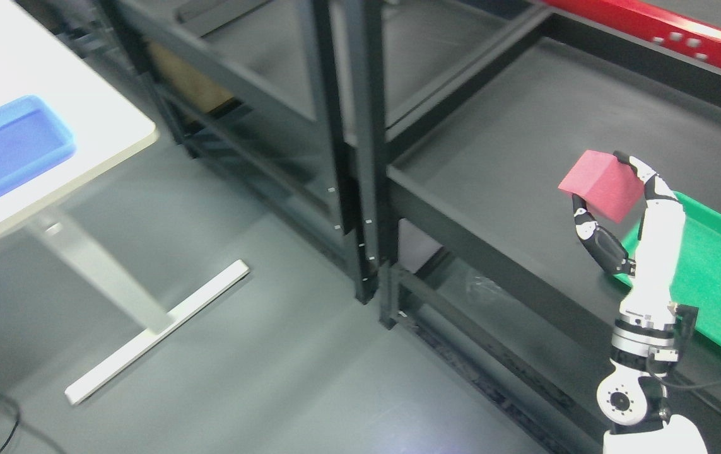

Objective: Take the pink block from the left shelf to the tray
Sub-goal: 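Raise the held pink block away from the green tray, then turn and drive toward the white table holding the block in the right hand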

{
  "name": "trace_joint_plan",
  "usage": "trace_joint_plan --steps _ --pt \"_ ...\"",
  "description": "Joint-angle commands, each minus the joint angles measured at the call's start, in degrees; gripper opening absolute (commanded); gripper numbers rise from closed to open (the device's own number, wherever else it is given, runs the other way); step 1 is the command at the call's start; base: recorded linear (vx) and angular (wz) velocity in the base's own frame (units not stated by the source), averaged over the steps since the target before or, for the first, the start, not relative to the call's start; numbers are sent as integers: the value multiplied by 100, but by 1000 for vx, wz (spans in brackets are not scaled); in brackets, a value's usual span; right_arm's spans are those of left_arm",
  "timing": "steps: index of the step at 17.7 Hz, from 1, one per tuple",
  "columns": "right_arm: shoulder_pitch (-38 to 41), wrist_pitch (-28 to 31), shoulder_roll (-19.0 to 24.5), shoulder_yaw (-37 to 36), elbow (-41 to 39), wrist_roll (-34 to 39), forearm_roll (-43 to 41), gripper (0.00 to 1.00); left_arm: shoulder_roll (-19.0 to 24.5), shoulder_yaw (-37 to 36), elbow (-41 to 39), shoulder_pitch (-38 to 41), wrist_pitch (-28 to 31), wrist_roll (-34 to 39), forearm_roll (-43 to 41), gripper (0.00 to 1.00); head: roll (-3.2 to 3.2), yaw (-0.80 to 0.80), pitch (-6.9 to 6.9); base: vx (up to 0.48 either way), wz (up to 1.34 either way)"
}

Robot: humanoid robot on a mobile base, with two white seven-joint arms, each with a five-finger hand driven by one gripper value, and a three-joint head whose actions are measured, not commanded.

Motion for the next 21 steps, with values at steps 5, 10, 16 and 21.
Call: trace_joint_plan --steps 5,10,16,21 --pt "22 3 -100 12 -107 -3 -58 8 99 0 -100 114 -3 -1 0 100 0 0 1 -122 701" --pt "39 -23 -100 21 -116 -11 -58 9 99 0 -100 114 -3 -1 0 100 0 0 1 -82 610" --pt "74 -32 -100 135 -116 -3 -93 9 99 0 -100 114 -3 -1 0 100 0 0 2 -21 471" --pt "127 -32 -100 188 -116 -3 -93 9 99 0 -100 114 -3 -1 0 100 0 0 2 19 442"
